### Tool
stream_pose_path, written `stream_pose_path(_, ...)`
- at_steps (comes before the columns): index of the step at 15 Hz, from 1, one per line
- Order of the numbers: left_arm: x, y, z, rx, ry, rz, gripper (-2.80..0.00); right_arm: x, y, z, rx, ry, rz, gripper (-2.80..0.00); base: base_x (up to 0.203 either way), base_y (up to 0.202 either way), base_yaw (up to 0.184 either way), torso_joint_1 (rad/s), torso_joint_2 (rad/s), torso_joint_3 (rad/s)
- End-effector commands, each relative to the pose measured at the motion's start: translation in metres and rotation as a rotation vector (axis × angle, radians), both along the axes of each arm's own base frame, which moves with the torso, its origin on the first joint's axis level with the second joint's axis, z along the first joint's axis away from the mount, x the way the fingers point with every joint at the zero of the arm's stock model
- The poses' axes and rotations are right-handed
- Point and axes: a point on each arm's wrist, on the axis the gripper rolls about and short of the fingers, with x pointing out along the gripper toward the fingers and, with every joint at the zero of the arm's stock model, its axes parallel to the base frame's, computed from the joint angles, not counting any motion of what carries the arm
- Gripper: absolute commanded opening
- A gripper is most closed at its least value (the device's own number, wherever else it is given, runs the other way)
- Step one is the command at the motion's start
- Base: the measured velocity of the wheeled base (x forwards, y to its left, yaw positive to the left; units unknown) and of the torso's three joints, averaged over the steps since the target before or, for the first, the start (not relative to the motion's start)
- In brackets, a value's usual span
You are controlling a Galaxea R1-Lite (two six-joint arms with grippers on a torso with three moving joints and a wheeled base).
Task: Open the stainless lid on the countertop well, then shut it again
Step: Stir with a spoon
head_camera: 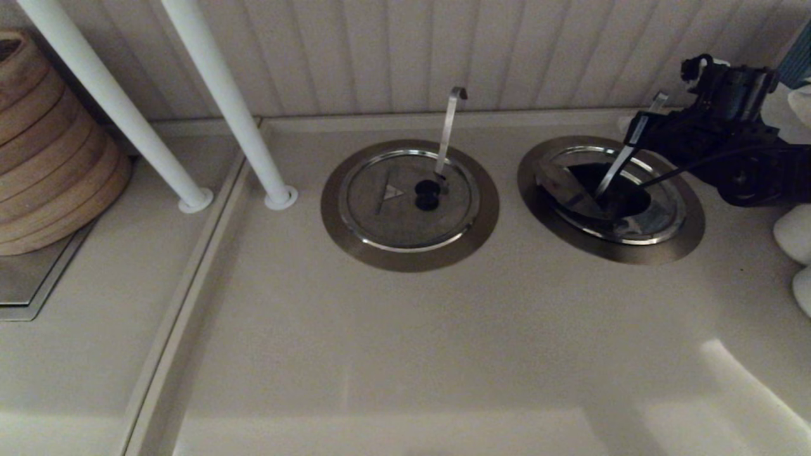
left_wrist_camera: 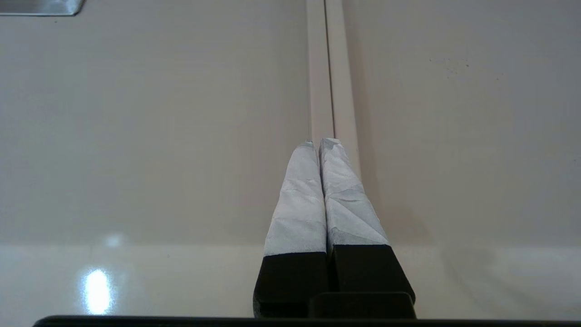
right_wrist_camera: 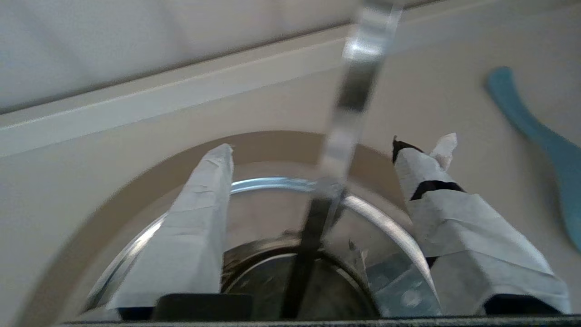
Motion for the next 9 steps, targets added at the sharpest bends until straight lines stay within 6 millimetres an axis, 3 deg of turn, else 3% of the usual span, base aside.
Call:
stream_pose_path(1,0.000,0.000,0.000,0.000,0.000,0.000,-2.80,0.015,-0.007,-0.014,0.006,0.016,-0.024,0.00,0.000,0.000,0.000,0.000,0.00,0.000)
stream_pose_path(9,0.000,0.000,0.000,0.000,0.000,0.000,-2.80,0.041,-0.011,-0.033,0.080,-0.002,-0.021,0.00,0.000,0.000,0.000,0.000,0.00,0.000)
